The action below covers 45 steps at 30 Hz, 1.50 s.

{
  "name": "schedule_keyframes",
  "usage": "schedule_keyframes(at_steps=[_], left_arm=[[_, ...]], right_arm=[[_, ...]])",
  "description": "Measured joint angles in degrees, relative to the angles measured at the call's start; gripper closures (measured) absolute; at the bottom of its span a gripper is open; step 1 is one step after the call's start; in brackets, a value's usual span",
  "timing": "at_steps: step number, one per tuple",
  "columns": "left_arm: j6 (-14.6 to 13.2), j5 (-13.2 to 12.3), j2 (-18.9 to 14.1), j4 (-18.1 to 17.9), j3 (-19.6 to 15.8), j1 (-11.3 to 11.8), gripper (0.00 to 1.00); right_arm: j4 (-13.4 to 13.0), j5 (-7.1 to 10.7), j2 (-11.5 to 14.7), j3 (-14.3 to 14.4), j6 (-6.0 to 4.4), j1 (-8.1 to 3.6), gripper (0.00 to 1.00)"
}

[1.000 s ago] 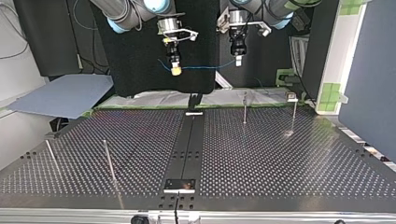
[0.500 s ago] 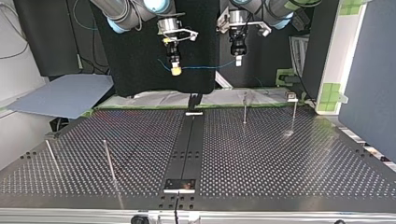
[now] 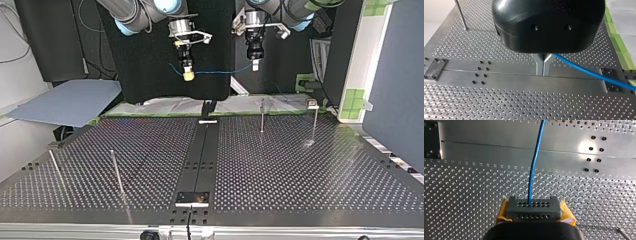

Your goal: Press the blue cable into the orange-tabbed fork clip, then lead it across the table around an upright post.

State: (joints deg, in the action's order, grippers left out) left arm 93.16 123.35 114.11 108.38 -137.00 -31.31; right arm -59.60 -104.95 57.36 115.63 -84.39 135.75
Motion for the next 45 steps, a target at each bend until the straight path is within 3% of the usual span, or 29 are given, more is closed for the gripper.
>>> schedule_keyframes(at_steps=[5,8,14,20,24,31,36,40,45], left_arm=[[0.6,0.6,0.6,0.3,-0.1,-0.6,1.0],[1.6,1.8,1.6,0.4,-0.1,-1.8,1.0],[2.2,4.8,2.2,0.4,-0.1,-4.8,1.0],[2.3,6.7,2.3,0.4,-0.1,-6.2,1.0],[2.3,6.9,2.3,0.4,-0.1,-6.3,1.0],[2.8,6.4,2.2,0.7,0.0,-5.8,1.0],[4.6,5.0,0.5,2.2,0.0,-3.8,1.0],[5.6,3.6,-1.1,3.0,0.0,-2.1,1.0],[5.5,1.0,-1.6,2.7,0.0,0.5,1.0]], right_arm=[[0.2,-0.23,-0.2,-0.2,0.24,0.23,1.0],[1.3,-1.24,-1.3,-1.3,0.86,1.26,1.0],[4.2,-4.2,-4.2,-4.2,1.2,3.78,1.0],[7.1,-7.22,-7.2,-7.1,1.23,4.36,1.0],[7.9,-9.04,-9.2,-7.8,1.23,4.38,1.0],[8.4,-10.14,-12.2,-8.1,0.92,4.08,1.0],[10.3,-10.73,-10.9,-8.8,-0.43,2.25,1.0],[11.7,-10.72,-9.0,-8.9,-0.8,1.64,1.0],[11.0,-9.61,-6.4,-9.5,-2.13,0.72,1.0]])
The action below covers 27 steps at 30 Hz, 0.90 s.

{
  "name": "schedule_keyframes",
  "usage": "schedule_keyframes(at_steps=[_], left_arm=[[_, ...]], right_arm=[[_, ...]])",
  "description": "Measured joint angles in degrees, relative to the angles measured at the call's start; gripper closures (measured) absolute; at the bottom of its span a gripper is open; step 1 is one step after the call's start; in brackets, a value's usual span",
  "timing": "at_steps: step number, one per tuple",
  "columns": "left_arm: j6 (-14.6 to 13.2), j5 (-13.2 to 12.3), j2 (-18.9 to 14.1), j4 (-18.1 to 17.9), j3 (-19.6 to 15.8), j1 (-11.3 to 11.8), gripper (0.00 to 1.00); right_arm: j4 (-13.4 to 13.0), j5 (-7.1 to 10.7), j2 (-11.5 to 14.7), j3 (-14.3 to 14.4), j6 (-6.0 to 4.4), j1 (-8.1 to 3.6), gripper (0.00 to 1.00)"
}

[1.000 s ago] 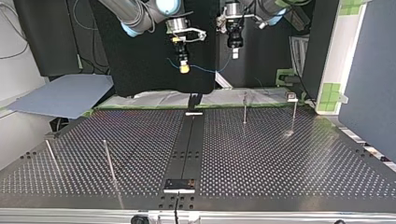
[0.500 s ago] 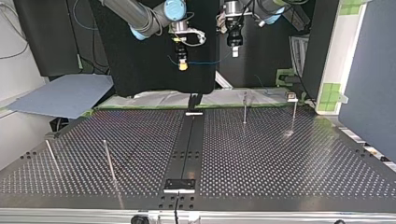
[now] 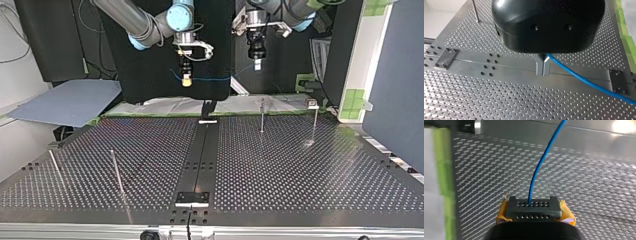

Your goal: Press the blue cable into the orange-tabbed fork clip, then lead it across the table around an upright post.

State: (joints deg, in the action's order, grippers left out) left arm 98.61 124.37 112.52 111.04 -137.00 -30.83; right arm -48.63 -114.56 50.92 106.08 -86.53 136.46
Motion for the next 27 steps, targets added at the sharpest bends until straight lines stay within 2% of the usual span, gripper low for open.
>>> schedule_keyframes(at_steps=[3,6,10,17,23,27], left_arm=[[-0.6,-1.3,0.9,-0.7,0.0,1.3,1.0],[-1.3,-2.6,2.1,-1.3,0.0,2.6,1.0],[-2.3,-4.4,3.6,-1.5,0.0,4.4,1.0],[-3.2,-8.0,4.1,-1.5,0.0,8.0,1.0],[-3.0,-11.2,5.5,-0.8,0.0,11.2,1.0],[-1.8,-13.3,7.5,-1.2,1.1,13.3,1.0]], right_arm=[[-1.1,1.19,0.3,-0.9,-1.05,-0.44,1.0],[-1.5,2.55,-0.5,-2.2,-1.47,-0.67,1.0],[-1.1,4.61,-2.4,-4.2,-1.67,-0.97,1.0],[0.9,8.35,-6.1,-8.0,-1.73,-1.14,1.0],[2.0,11.37,-9.2,-11.0,-1.75,-1.24,1.0],[2.1,13.0,-11.3,-13.1,-1.93,-1.49,1.0]])
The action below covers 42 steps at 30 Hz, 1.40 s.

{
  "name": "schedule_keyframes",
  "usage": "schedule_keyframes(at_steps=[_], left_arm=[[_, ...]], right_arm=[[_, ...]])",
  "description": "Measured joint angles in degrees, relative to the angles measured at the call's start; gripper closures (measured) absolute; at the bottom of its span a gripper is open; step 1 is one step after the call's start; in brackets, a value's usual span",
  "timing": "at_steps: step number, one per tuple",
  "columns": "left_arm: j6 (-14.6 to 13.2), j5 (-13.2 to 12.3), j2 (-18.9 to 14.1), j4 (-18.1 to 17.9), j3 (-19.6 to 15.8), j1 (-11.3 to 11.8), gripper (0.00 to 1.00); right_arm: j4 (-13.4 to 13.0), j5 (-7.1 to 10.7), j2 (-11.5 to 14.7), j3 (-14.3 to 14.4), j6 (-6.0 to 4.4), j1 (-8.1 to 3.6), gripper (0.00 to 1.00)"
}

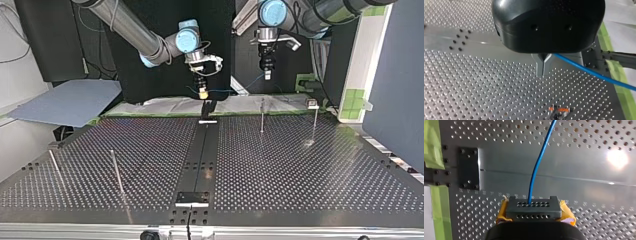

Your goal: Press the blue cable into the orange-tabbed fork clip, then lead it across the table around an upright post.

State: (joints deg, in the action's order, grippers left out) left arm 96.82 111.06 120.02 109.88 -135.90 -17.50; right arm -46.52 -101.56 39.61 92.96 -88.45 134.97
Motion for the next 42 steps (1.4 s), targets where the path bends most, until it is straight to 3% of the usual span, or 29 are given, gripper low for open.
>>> schedule_keyframes(at_steps=[6,18,27,42], left_arm=[[2.3,-3.1,3.1,-0.7,2.9,3.1,1.0],[3.5,-8.6,9.0,4.1,8.7,9.1,1.0],[6.5,-10.2,12.7,6.2,12.0,12.5,1.0],[8.0,-12.3,13.0,8.3,16.1,13.9,1.0]], right_arm=[[0.4,0.77,-2.8,-2.8,-0.22,-0.99,1.0],[4.4,0.9,-8.3,-8.9,-0.19,-2.66,1.0],[5.2,1.07,-8.9,-12.7,-0.1,-3.26,1.0],[5.4,1.17,-8.9,-13.5,0.63,-4.41,1.0]])
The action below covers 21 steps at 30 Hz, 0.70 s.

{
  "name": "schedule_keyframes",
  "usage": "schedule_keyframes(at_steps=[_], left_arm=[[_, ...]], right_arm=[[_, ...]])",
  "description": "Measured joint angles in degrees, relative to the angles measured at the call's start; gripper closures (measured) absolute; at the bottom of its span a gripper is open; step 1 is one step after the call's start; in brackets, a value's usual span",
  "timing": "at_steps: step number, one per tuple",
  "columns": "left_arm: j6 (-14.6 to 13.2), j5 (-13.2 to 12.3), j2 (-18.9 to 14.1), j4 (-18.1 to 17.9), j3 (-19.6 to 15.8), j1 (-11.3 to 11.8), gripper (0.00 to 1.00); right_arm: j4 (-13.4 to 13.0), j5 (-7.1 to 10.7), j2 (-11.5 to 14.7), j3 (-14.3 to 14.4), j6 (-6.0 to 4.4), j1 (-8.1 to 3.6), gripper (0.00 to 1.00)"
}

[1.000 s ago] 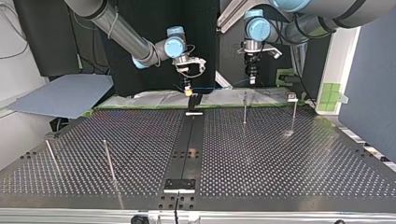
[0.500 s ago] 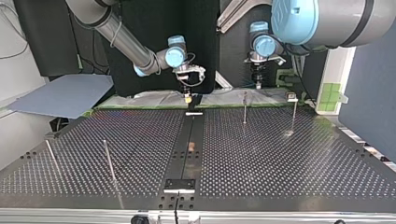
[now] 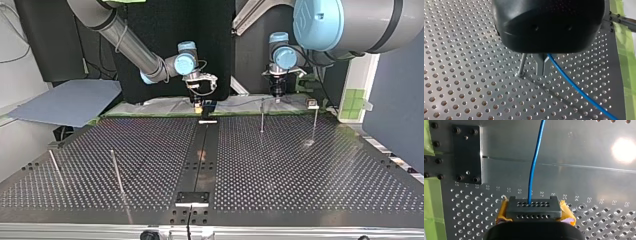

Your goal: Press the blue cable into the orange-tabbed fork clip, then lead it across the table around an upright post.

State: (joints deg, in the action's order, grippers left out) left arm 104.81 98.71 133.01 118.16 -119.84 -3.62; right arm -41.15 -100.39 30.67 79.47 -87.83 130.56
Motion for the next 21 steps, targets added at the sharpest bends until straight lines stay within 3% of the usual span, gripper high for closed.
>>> schedule_keyframes(at_steps=[14,21], left_arm=[[1.2,-4.1,0.0,5.8,4.4,1.2,1.0],[3.9,-6.1,0.0,7.8,5.3,2.2,1.0]], right_arm=[[3.7,0.09,0.0,-1.7,0.33,-1.15,1.0],[4.6,0.09,0.0,-2.0,0.36,-2.47,1.0]])
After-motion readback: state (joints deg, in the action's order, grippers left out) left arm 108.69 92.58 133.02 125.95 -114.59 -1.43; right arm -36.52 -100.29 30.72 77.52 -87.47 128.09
